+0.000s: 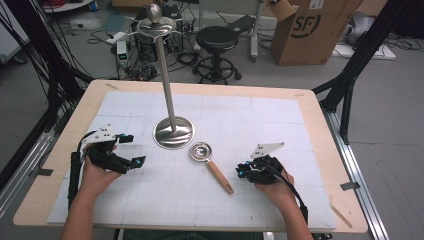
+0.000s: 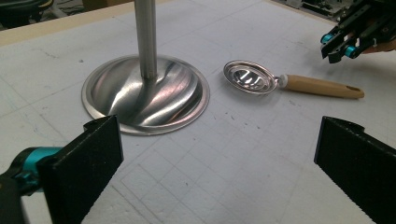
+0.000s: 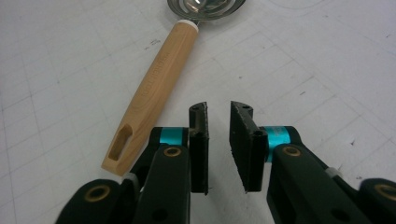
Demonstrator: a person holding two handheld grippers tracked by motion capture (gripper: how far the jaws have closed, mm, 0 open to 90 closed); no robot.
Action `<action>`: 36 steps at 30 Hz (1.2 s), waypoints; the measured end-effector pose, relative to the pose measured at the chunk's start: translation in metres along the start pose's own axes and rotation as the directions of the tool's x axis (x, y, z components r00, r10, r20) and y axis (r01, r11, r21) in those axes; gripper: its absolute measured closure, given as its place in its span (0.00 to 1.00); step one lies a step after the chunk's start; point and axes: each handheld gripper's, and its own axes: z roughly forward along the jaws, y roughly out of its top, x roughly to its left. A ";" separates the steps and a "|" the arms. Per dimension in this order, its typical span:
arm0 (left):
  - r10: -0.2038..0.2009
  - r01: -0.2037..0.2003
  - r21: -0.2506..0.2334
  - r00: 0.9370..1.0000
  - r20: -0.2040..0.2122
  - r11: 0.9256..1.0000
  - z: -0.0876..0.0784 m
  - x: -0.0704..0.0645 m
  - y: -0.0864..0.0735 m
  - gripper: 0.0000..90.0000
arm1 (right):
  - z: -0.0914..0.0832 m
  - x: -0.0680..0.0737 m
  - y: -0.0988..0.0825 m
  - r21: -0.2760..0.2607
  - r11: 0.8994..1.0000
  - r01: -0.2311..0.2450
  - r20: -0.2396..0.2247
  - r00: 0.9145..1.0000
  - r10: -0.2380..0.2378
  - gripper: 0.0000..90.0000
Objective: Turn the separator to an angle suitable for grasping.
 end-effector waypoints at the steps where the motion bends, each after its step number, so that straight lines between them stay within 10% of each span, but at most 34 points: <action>1: 0.000 0.000 0.002 1.000 0.001 1.000 0.000 0.000 0.000 0.02 | 0.000 0.000 0.000 0.001 1.000 0.007 -0.005 1.000 -0.007 0.95; 17: -0.002 0.002 0.006 1.000 0.003 1.000 0.001 0.001 -0.001 0.02 | 0.023 0.015 0.001 0.103 0.994 0.047 -0.138 0.990 -0.033 1.00; 36: -0.004 0.004 0.000 1.000 0.004 1.000 0.000 0.000 0.000 0.02 | 0.044 0.052 0.020 0.095 0.989 0.118 -0.232 0.968 -0.093 1.00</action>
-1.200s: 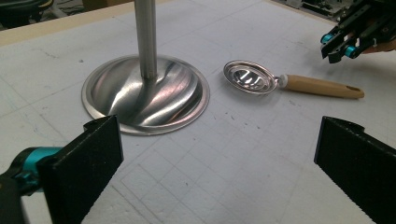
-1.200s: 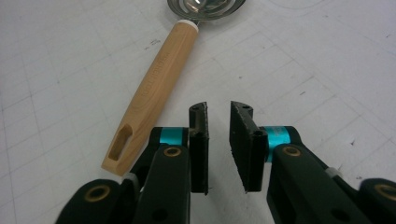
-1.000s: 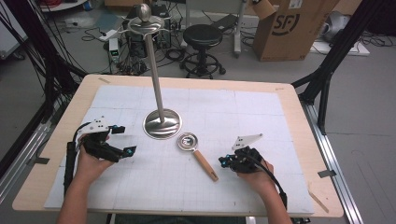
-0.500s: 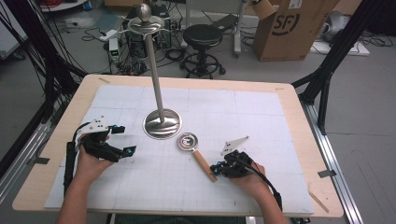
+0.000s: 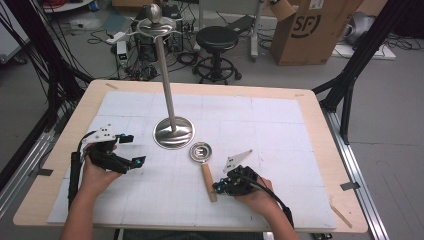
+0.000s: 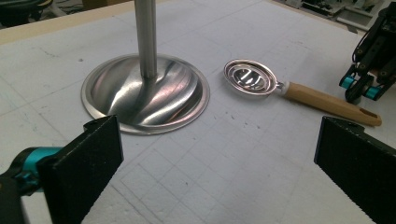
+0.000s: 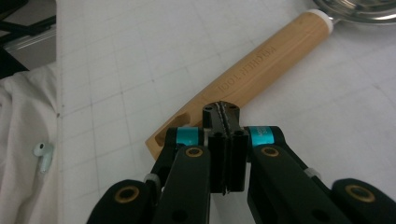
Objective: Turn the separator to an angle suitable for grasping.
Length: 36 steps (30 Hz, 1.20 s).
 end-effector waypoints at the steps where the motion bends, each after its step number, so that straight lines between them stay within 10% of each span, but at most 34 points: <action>1: -0.001 0.001 0.000 1.000 -0.001 1.000 0.000 0.000 0.000 0.02 | 0.002 0.002 0.002 -0.002 1.000 0.010 -0.004 1.000 -0.010 1.00; 36: -0.003 0.003 0.000 1.000 0.001 1.000 -0.001 -0.001 0.000 0.02 | 0.055 0.010 0.052 0.004 0.999 0.051 -0.002 0.999 -0.051 1.00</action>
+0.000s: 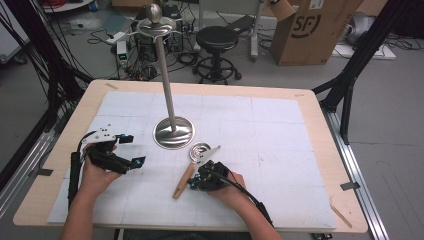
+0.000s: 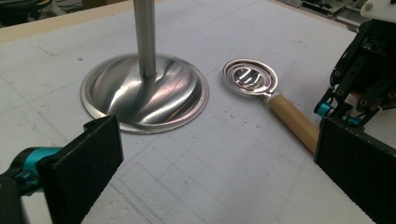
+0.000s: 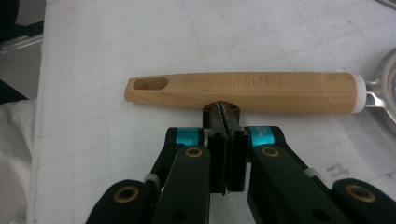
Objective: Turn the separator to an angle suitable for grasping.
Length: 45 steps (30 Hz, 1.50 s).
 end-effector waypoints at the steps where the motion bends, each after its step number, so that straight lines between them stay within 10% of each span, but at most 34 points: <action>1: -0.002 0.002 -0.001 1.000 0.000 1.000 0.000 0.000 0.000 0.02 | 0.000 0.000 0.001 0.003 1.000 0.003 0.000 1.000 -0.003 1.00; 13: 0.002 -0.002 0.001 1.000 -0.002 1.000 0.000 0.000 0.000 0.02 | -0.020 -0.015 0.020 -0.124 0.992 0.004 0.082 0.997 0.006 1.00; 23: 0.000 0.000 0.001 1.000 0.000 1.000 0.000 0.000 0.000 0.02 | 0.008 -0.040 0.047 -0.034 0.999 -0.005 0.157 0.988 0.010 1.00; 34: -0.004 0.004 0.005 1.000 -0.004 1.000 -0.002 0.001 -0.003 0.02 | 0.006 -0.048 0.033 0.049 0.998 -0.039 0.202 0.979 0.028 1.00; 45: 0.000 0.000 0.017 1.000 0.000 1.000 0.000 0.000 -0.003 0.02 | -0.041 -0.072 -0.008 0.025 0.987 -0.161 0.299 0.943 0.147 1.00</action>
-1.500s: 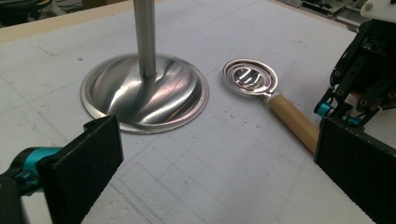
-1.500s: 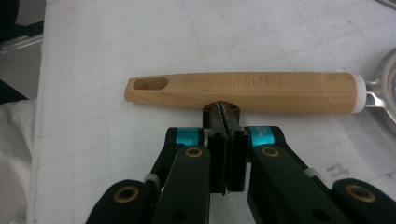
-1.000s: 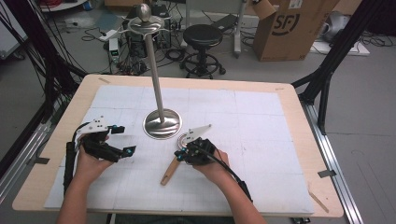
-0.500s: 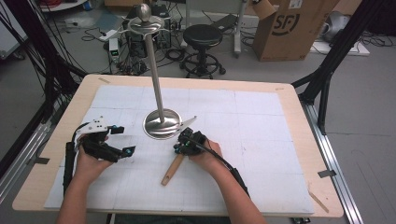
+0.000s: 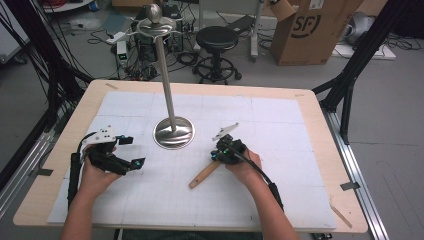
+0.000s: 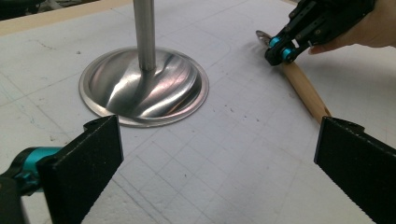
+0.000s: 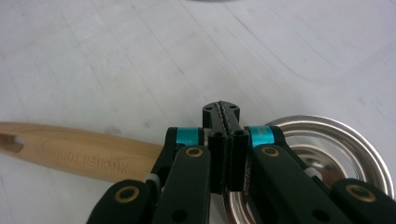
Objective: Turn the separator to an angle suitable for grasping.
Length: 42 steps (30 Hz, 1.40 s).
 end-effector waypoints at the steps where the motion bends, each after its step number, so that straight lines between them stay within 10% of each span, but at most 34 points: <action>1: -0.001 0.001 0.000 1.000 0.000 1.000 0.000 0.000 0.000 0.02 | 0.000 0.000 0.000 0.000 1.000 0.000 0.000 1.000 0.000 1.00; 10: 0.004 -0.004 0.010 1.000 0.002 1.000 0.003 -0.002 0.000 0.02 | -0.027 -0.027 -0.044 -0.050 0.991 -0.120 0.024 0.992 0.122 1.00; 19: 0.005 -0.005 0.010 1.000 -0.001 1.000 0.003 -0.002 0.000 0.02 | -0.037 -0.024 -0.044 -0.114 0.988 -0.102 0.007 0.995 0.103 0.96; 32: 0.001 -0.001 0.005 1.000 0.002 1.000 0.002 -0.002 0.000 0.02 | -0.046 0.047 -0.055 -0.147 0.989 0.030 -0.166 0.985 -0.054 1.00; 42: -0.007 0.007 -0.001 1.000 -0.008 1.000 0.000 0.001 0.000 0.02 | -0.017 0.051 -0.047 -0.088 0.995 0.036 -0.157 0.986 -0.050 1.00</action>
